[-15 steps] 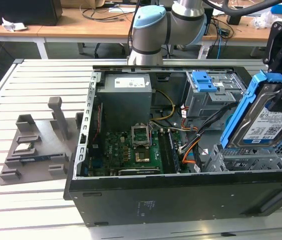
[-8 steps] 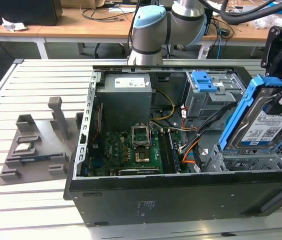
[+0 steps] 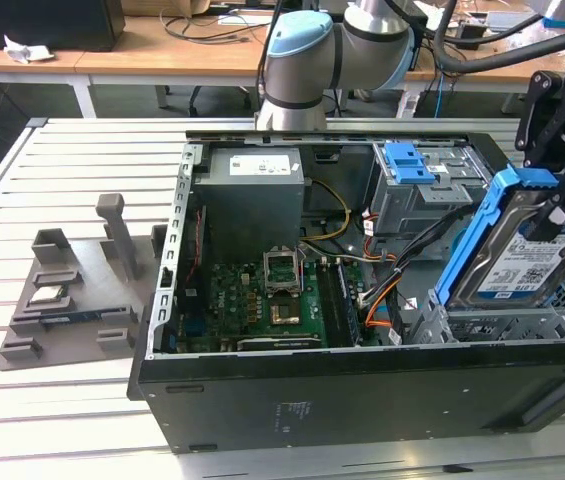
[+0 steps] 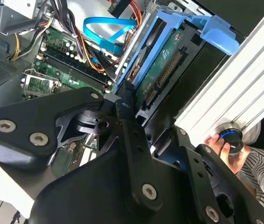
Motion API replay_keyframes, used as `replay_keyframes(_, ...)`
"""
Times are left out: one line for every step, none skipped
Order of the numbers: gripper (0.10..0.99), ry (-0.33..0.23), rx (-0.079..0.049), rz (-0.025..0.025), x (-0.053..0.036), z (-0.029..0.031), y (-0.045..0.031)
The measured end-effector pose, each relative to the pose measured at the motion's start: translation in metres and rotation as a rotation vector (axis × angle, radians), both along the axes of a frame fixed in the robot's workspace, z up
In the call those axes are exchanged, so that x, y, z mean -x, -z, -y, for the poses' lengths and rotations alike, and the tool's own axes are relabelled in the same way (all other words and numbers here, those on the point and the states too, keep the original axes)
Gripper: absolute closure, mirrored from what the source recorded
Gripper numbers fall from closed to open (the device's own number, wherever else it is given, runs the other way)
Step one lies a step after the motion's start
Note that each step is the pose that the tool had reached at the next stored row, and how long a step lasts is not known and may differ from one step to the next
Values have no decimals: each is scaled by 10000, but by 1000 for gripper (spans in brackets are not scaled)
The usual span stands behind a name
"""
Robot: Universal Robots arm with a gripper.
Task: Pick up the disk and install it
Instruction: 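Insert the disk into the insertion slot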
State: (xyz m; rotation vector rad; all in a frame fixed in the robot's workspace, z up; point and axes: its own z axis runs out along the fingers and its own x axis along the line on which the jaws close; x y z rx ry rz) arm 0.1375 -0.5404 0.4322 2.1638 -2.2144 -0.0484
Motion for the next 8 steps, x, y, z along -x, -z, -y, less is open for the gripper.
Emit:
replay_keyframes(718,0,-1,-1,0,0,26)
replay_keyframes(718,0,-2,-1,0,0,36)
replay_keyframes(718,0,-2,0,0,0,45)
replay_keyframes(718,0,-2,0,0,0,58)
replay_keyframes(718,0,-2,-1,0,0,68)
replay_keyframes(718,0,-2,0,0,0,78)
replay_keyframes(718,0,0,-1,0,0,88)
replay_keyframes(718,0,-1,-1,0,0,108)
